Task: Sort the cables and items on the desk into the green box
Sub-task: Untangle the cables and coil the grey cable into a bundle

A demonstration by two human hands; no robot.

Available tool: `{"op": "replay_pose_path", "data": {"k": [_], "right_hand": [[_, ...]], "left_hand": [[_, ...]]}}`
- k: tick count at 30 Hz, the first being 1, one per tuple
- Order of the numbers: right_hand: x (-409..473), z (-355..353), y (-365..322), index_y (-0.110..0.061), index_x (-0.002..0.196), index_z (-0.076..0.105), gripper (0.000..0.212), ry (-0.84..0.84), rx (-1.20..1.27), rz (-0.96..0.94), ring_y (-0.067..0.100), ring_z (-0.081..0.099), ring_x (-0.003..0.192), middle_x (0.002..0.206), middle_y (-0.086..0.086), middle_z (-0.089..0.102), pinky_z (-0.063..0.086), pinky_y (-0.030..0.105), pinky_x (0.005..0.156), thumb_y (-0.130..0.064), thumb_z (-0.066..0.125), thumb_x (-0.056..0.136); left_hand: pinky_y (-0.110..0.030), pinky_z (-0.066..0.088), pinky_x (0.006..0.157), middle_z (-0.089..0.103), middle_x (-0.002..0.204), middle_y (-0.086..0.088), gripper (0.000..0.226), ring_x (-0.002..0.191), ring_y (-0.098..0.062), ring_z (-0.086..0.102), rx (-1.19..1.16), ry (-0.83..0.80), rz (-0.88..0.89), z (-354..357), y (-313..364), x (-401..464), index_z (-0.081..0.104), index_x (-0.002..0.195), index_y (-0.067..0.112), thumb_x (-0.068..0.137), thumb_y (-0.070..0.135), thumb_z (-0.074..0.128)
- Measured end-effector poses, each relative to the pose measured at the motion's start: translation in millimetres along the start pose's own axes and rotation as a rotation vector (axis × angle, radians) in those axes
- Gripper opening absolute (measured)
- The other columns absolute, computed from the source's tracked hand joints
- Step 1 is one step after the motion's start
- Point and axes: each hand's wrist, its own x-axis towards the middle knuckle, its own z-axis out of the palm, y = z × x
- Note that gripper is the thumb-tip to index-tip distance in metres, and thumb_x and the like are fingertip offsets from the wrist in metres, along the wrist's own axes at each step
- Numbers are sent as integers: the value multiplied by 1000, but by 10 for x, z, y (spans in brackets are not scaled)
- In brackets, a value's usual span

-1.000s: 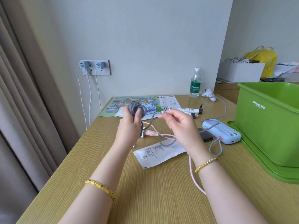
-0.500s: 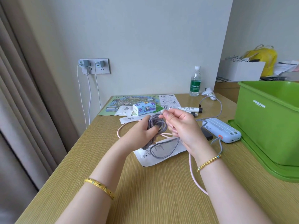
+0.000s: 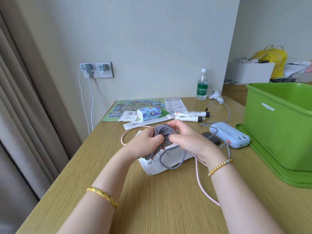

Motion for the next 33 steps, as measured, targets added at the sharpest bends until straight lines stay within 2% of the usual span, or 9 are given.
{"op": "replay_pose_path", "data": {"k": [4,8,11,15,17,19,21,26,33], "right_hand": [[20,60,6,-25,104,54,26,49,-180,-34,15,59,96,106,-3,58,47,30,81,-12,55,82],[45,75,34,-22,91,68,12,188,-210,-121,12,65,82,85,-5,70,51,30,77,-16,59,85],[64,70,65,-18,94,71,15,232,-204,-117,12,65,83,87,-3,72,50,30,78,-17,58,86],[77,20,63,-20,108,65,24,188,-58,-103,4,60,98,106,-7,66,47,22,89,-15,62,85],[68,-64,47,-25,97,65,17,249,114,-125,-5,59,79,94,-9,63,47,11,69,-15,65,83],[42,-164,31,-19,83,65,8,333,352,-130,-2,44,43,72,-4,56,31,10,40,-12,62,86],[40,-212,38,-11,77,62,14,379,505,-126,-1,27,34,61,0,46,19,12,33,-9,56,89],[78,-146,83,-10,77,59,15,485,510,-37,-1,24,33,57,-2,37,18,12,32,-14,56,91],[57,-6,93,-12,76,66,24,75,337,32,5,20,37,44,-10,26,18,17,36,-27,54,92]], "left_hand": [[-28,42,62,63,77,-2,20,60,-12,51,40,-16,-38,31,-1,19,57,80,19,70,28,41],[-27,46,58,67,76,-1,11,58,-8,56,49,31,-28,-1,-47,47,60,85,22,84,21,49],[-22,47,59,67,72,6,15,60,-7,58,139,80,10,11,-56,51,55,73,30,88,27,54],[-16,41,37,63,54,9,26,37,-8,51,106,95,9,-14,-5,21,53,71,23,95,28,44],[-20,42,38,65,62,1,30,41,-18,52,56,152,-58,-81,-6,31,54,75,13,97,31,42],[-24,42,47,68,68,-4,37,45,-22,53,52,194,-101,-149,-23,27,53,79,7,96,38,41],[-22,40,48,69,66,0,39,46,-20,54,37,120,-84,-182,-42,-6,56,74,14,95,44,41],[-23,41,48,62,61,3,40,50,-17,49,-335,-103,35,-158,-35,-39,56,82,9,98,39,35],[-28,59,62,69,69,1,37,66,-6,66,-1026,308,-5,-128,30,62,60,93,13,100,37,32]]}}
